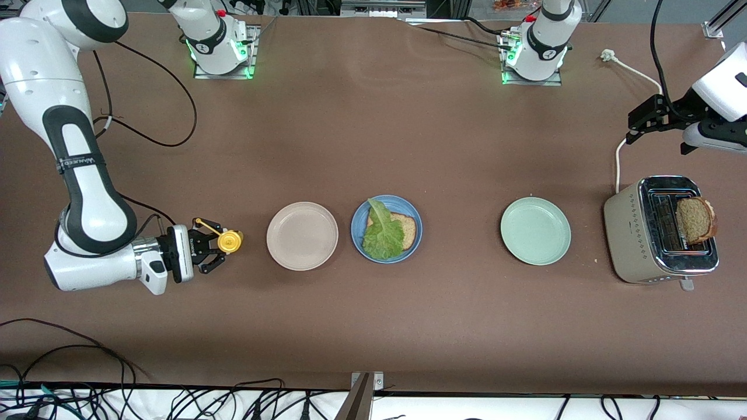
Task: Make sandwich in blue plate with both arms
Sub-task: 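Carry the yellow bottle back beside the white plate with the right gripper, then set the bottle down upright and open the right gripper, then withdraw the right gripper while the left gripper lowers onto the toaster bread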
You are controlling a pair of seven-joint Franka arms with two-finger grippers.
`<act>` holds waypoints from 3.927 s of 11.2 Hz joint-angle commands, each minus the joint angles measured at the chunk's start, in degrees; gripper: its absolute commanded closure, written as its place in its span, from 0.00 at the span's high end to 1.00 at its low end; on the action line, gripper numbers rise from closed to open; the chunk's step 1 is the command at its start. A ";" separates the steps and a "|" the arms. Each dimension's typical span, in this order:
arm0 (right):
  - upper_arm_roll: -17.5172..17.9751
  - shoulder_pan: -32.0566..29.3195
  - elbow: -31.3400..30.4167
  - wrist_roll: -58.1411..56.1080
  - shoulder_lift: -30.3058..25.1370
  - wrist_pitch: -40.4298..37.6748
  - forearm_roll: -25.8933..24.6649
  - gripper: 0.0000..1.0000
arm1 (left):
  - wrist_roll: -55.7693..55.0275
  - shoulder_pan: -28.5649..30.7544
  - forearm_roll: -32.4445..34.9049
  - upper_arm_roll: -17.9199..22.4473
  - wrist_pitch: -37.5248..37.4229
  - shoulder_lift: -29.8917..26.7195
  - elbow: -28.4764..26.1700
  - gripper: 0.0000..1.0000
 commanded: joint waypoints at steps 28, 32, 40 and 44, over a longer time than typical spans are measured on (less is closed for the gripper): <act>0.76 -4.79 1.50 -25.09 8.76 6.84 -0.90 1.00 | 0.50 4.69 1.45 -0.25 -2.39 2.67 0.32 1.00; -0.47 -4.79 1.32 -23.51 4.27 4.91 -6.95 1.00 | 0.59 9.69 1.62 -0.16 -1.96 5.74 1.11 1.00; -5.31 -4.70 -0.08 -4.29 -9.17 1.39 -14.00 1.00 | 4.52 18.75 6.28 -0.16 10.93 16.98 1.55 1.00; -5.40 -4.09 -4.99 16.60 -17.25 1.30 -18.48 1.00 | 8.32 24.55 3.66 -0.25 15.36 25.16 5.76 1.00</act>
